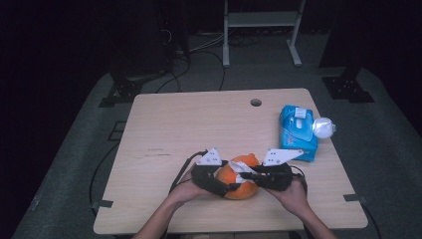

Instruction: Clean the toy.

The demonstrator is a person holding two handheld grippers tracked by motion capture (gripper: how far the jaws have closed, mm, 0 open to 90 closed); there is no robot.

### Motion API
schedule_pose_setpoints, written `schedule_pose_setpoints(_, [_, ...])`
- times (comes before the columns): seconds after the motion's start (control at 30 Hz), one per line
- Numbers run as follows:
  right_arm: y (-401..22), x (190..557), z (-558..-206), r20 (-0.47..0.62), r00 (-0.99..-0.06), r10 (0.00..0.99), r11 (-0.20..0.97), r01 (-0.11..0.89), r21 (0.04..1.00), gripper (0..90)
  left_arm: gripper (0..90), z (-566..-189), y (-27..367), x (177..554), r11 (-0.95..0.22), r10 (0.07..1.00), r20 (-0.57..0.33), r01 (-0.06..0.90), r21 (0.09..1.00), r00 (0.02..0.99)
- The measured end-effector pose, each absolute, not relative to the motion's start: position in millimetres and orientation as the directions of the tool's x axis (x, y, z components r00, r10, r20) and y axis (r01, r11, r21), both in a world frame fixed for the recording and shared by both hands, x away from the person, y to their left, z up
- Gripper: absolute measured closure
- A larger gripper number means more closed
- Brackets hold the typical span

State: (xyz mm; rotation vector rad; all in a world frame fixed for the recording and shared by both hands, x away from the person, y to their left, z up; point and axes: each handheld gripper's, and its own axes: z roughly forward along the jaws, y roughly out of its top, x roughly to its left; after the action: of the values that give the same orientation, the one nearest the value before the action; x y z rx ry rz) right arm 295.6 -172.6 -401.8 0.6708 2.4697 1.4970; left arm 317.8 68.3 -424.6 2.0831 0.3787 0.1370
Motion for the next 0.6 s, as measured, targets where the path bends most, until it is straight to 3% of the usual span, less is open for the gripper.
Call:
schedule_pose_setpoints(0.1, [-184, 302, -398, 0.088, -0.872, 0.482, 0.373, 0.295, 0.880, 79.3, 27.8, -423, 67, 314, -0.494, 0.286, 0.010, 0.139, 0.858, 0.958])
schedule_pose_setpoints(0.2, [-202, 312, -400, 0.119, -0.840, 0.529, 0.336, 0.336, 0.880, 79.3, 28.2, -425, 67, 313, -0.496, 0.259, 0.024, 0.112, 0.861, 0.966])
schedule_pose_setpoints(0.27, [-210, 317, -404, 0.155, -0.829, 0.537, 0.323, 0.372, 0.870, 79.3, 25.4, -425, 68, 315, -0.488, 0.262, -0.005, 0.137, 0.862, 0.965])
schedule_pose_setpoints(0.4, [-207, 313, -405, 0.125, -0.836, 0.534, 0.351, 0.354, 0.867, 79.3, 10.0, -425, 69, 321, -0.482, 0.275, -0.107, 0.234, 0.844, 0.955])
schedule_pose_setpoints(0.5, [-206, 312, -405, 0.143, -0.838, 0.527, 0.343, 0.364, 0.866, 79.3, 8.6, -427, 68, 323, -0.462, 0.297, -0.157, 0.286, 0.840, 0.942])
schedule_pose_setpoints(0.6, [-203, 308, -404, 0.139, -0.844, 0.517, 0.352, 0.359, 0.864, 79.6, 23.9, -419, 68, 317, -0.502, 0.288, -0.035, 0.182, 0.845, 0.957])
